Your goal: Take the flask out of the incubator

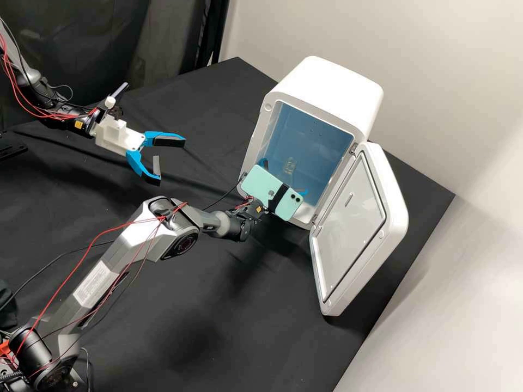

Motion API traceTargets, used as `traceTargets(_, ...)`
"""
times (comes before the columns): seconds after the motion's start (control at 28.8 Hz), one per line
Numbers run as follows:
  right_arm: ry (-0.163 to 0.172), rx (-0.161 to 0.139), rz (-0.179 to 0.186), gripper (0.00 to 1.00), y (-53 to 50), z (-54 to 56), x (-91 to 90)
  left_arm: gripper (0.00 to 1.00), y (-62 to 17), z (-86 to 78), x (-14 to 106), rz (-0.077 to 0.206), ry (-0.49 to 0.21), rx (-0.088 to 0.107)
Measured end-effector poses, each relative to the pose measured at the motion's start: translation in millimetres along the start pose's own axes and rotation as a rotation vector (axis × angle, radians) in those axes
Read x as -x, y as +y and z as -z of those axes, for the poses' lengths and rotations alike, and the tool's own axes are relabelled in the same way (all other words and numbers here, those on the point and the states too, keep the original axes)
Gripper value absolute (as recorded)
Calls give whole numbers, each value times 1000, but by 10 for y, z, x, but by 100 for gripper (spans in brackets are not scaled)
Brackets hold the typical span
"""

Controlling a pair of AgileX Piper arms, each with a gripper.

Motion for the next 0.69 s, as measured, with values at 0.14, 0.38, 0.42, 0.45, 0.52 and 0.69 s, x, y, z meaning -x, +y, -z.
traceTargets(0.14,-1,-4,4,100,-18,-35,-21,100,5,-1,2,0,0,-1)
traceTargets(0.38,10,-1,-11,100,61,-49,-49,100,-2,2,3,11,5,-1)
traceTargets(0.42,8,-1,-14,100,73,-64,-51,100,-3,3,3,12,6,-1)
traceTargets(0.45,7,-2,-14,100,73,-75,-53,100,-5,4,3,15,7,-1)
traceTargets(0.52,7,-2,-16,100,78,-85,-60,100,-7,5,3,17,8,-1)
traceTargets(0.69,15,1,-23,100,99,-67,-76,100,-7,5,3,17,8,-1)
